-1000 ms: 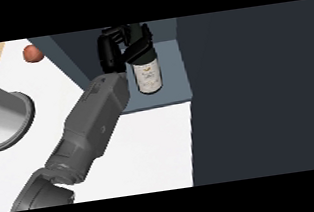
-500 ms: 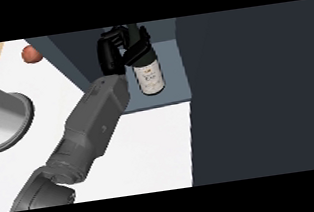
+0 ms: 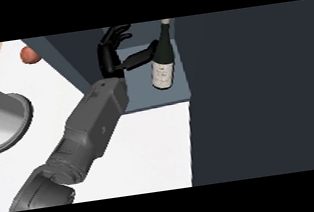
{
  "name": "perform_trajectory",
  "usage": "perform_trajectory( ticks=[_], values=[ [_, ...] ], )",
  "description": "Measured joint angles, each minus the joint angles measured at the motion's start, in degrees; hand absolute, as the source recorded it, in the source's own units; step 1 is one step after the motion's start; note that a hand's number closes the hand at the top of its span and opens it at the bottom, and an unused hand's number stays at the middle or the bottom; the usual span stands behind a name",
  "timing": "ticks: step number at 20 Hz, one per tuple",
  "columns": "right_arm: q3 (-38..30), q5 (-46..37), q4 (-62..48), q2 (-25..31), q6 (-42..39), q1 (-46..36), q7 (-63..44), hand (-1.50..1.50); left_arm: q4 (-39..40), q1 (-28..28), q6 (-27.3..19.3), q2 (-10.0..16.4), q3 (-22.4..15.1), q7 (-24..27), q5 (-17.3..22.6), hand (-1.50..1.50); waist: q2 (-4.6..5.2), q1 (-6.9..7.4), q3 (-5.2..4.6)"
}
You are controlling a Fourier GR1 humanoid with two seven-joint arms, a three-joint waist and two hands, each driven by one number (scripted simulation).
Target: Pick up the wine, place it into the cabinet and close the cabinet
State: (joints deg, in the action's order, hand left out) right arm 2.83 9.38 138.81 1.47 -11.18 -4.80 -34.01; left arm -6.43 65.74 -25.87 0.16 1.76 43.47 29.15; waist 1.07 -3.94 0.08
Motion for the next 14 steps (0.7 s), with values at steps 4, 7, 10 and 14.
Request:
perform_trajectory(
  ticks=[4,7,10,14],
  values=[
    [0.44,-0.11,-0.21,-0.31,0.17,-0.05,0.5,-1.5,0.85,0.01,-1.04,0.12,-0.3,0.38,-0.97,-1.5,0.14,-0.17,0.0],
    [0.92,-0.15,-0.08,-0.48,0.59,-0.39,0.13,-1.5,1.77,-0.17,-2.07,0.05,-0.98,0.15,-2.04,-1.5,0.18,-0.31,-0.03],
    [1.28,-0.29,-0.22,-0.71,0.61,-0.05,0.79,-1.5,2.09,-0.88,-2.71,0.05,-1.24,0.75,-2.67,-1.5,0.23,-0.36,-0.02],
    [1.5,-0.38,0.18,-0.56,0.52,0.13,1.0,-1.5,1.55,-1.96,-2.94,-0.08,-0.73,2.47,-2.64,-1.5,0.29,-0.53,0.01]
  ],
)
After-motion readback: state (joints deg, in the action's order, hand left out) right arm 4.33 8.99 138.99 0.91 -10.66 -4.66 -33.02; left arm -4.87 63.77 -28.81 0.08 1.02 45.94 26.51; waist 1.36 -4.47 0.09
